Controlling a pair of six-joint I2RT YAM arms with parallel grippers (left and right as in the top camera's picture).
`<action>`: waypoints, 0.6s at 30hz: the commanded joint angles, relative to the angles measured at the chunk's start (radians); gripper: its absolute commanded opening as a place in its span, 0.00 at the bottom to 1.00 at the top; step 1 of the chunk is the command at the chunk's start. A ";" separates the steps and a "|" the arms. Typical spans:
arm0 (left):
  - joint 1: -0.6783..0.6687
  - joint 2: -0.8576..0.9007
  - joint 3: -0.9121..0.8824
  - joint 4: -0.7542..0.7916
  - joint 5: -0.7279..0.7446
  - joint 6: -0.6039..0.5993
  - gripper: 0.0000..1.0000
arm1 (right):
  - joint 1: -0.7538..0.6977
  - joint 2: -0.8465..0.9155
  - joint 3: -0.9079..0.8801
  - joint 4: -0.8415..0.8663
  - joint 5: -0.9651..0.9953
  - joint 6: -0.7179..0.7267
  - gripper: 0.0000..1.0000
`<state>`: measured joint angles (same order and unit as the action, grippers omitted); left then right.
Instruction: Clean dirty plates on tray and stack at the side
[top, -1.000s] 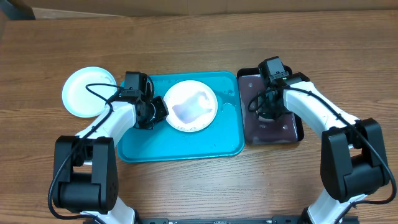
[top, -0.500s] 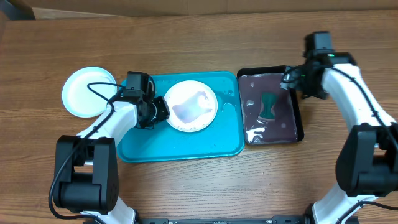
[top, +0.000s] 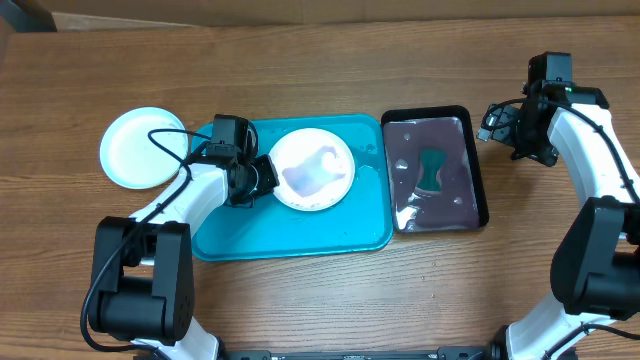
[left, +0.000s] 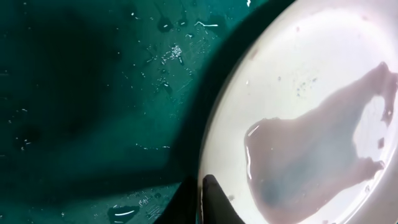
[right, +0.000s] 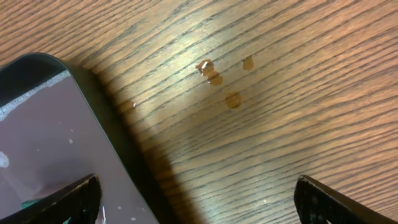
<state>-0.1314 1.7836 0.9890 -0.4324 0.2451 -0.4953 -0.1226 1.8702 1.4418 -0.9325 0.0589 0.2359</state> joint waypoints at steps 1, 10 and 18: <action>-0.021 0.019 0.012 0.003 -0.040 -0.003 0.04 | 0.003 -0.012 0.018 0.007 -0.001 0.003 1.00; -0.025 0.006 0.055 -0.032 -0.011 0.004 0.04 | 0.003 -0.012 0.018 0.007 -0.002 0.003 1.00; -0.026 -0.020 0.166 -0.143 -0.058 0.067 0.04 | 0.003 -0.012 0.018 0.007 -0.002 0.003 1.00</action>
<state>-0.1513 1.7836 1.0912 -0.5495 0.2146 -0.4774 -0.1226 1.8702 1.4418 -0.9306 0.0586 0.2352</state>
